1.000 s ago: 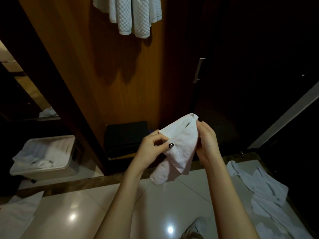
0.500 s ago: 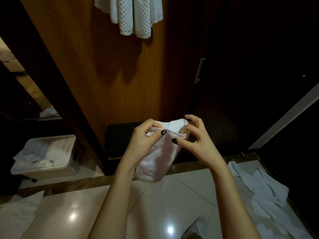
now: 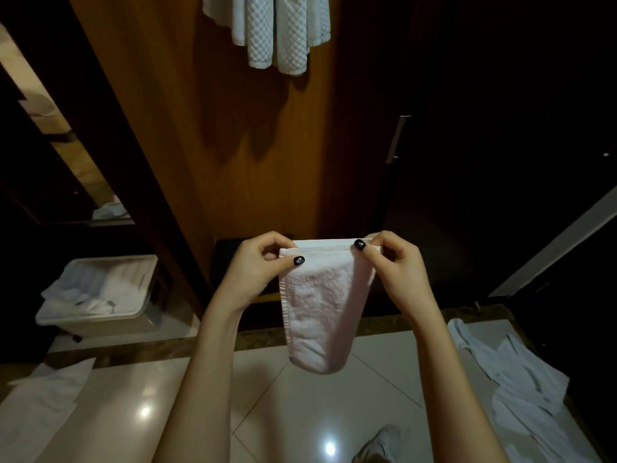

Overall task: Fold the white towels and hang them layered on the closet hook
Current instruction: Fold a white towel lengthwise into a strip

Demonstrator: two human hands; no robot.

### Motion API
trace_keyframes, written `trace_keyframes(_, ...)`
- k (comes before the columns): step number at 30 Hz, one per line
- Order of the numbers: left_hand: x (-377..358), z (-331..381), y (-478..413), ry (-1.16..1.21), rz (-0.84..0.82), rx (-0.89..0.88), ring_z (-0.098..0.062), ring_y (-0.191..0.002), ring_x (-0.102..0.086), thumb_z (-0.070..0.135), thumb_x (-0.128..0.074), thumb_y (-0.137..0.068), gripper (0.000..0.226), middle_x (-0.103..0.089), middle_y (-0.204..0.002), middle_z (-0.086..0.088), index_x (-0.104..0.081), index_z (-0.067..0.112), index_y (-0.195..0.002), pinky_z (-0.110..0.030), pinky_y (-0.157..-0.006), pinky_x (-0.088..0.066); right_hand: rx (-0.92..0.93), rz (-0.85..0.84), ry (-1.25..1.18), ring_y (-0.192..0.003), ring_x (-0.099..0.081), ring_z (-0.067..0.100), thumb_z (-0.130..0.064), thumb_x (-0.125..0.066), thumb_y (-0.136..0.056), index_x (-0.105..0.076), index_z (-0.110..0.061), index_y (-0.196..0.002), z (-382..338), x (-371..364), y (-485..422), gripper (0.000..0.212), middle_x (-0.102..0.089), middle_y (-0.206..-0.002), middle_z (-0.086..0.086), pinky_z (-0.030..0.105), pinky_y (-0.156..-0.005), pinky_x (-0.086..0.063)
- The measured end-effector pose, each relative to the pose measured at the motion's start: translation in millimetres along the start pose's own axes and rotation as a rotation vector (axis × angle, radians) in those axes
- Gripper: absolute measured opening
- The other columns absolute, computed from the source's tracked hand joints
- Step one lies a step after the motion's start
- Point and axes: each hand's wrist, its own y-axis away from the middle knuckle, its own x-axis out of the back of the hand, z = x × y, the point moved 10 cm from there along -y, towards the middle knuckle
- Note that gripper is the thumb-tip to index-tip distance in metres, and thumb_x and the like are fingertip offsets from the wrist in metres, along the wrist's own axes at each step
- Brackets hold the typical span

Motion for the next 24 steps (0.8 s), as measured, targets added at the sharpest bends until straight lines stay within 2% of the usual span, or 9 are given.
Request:
trace_keyframes(4,3.8,-2.6,0.3,-0.078,0.032,-0.011,-0.008,-0.066,-0.062,0.014,-0.077,-0.081,0.024,-0.068,-0.071,0.004,-0.066,0.031,-0.069,-0.022,-0.059,-0.049,0.001,-0.011,-0.018,-0.066,-0.051,0.002,-0.022,-0.065,-0.093,-0.056,-0.005,-0.071,2.7,-0.9,0.4,0.029,-0.053,-0.065,-0.002,0.016,-0.060,-0.040)
trace_keyframes(6,2.5,1.7,-0.3,-0.099,0.026,-0.041,-0.004,-0.062,-0.058,0.016,-0.078,-0.080,0.022,-0.065,-0.068,0.006,-0.063,0.028,-0.068,-0.018,-0.057,-0.046,0.002,0.006,-0.011,-0.063,-0.049,0.000,-0.022,-0.064,-0.094,-0.056,-0.007,-0.070,2.8,0.7,0.7,0.029,-0.052,-0.063,-0.008,0.013,-0.057,-0.039)
trace_keyframes(8,3.0,6.9,-0.1,-0.106,0.019,-0.068,0.000,-0.059,-0.055,0.016,-0.077,-0.081,0.022,-0.062,-0.065,0.008,-0.061,0.023,-0.069,-0.014,-0.054,-0.043,-0.020,-0.009,0.002,-0.065,-0.054,0.003,-0.026,-0.066,-0.092,-0.058,-0.009,-0.071,4.7,2.1,1.7,0.028,-0.057,-0.066,-0.006,0.017,-0.057,-0.042)
trace_keyframes(11,6.7,10.3,1.5,-0.114,0.022,-0.087,-0.001,-0.059,-0.053,0.016,-0.075,-0.084,0.021,-0.059,-0.066,0.008,-0.059,0.022,-0.071,-0.014,-0.054,-0.042,-0.073,-0.120,0.078,-0.077,-0.066,0.008,-0.034,-0.072,-0.084,-0.061,-0.013,-0.074,8.0,0.0,5.1,0.026,-0.067,-0.079,-0.004,0.026,-0.063,-0.055)
trace_keyframes(14,6.6,13.6,1.8,-0.125,0.030,-0.104,-0.002,-0.055,-0.046,0.015,-0.074,-0.085,0.022,-0.053,-0.063,0.009,-0.059,0.024,-0.071,-0.013,-0.052,-0.037,-0.064,-0.128,0.051,-0.074,-0.065,0.009,-0.026,-0.075,-0.084,-0.057,-0.008,-0.070,4.2,-0.2,7.3,0.029,-0.067,-0.076,-0.002,0.030,-0.062,-0.054)
trace_keyframes(17,4.7,19.1,0.4,-0.148,0.042,-0.121,-0.003,-0.061,-0.054,0.013,-0.074,-0.085,0.020,-0.058,-0.066,0.012,-0.062,0.028,-0.079,-0.013,-0.057,-0.043,-0.041,-0.070,-0.001,-0.063,-0.055,0.011,-0.021,-0.074,-0.085,-0.050,-0.009,-0.070,-0.2,2.3,7.5,0.031,-0.057,-0.068,0.010,0.030,-0.055,-0.043)
trace_keyframes(20,2.3,19.0,1.3,-0.123,0.029,-0.088,-0.001,-0.069,-0.065,0.012,-0.074,-0.085,0.019,-0.066,-0.070,0.013,-0.066,0.026,-0.095,-0.013,-0.061,-0.049,-0.032,-0.029,0.004,-0.058,-0.044,0.008,-0.023,-0.073,-0.086,-0.049,-0.020,-0.073,-3.1,7.7,7.3,0.027,-0.048,-0.062,0.000,0.025,-0.050,-0.035)
trace_keyframes(24,2.1,23.6,2.2,-0.168,0.061,-0.121,0.001,-0.068,-0.064,0.013,-0.072,-0.087,0.013,-0.070,-0.071,0.012,-0.068,0.025,-0.083,-0.012,-0.061,-0.047,-0.026,0.005,0.010,-0.062,-0.047,0.016,-0.027,-0.070,-0.089,-0.049,-0.022,-0.075,-4.5,10.0,10.0,0.026,-0.054,-0.069,0.009,0.033,-0.051,-0.037)
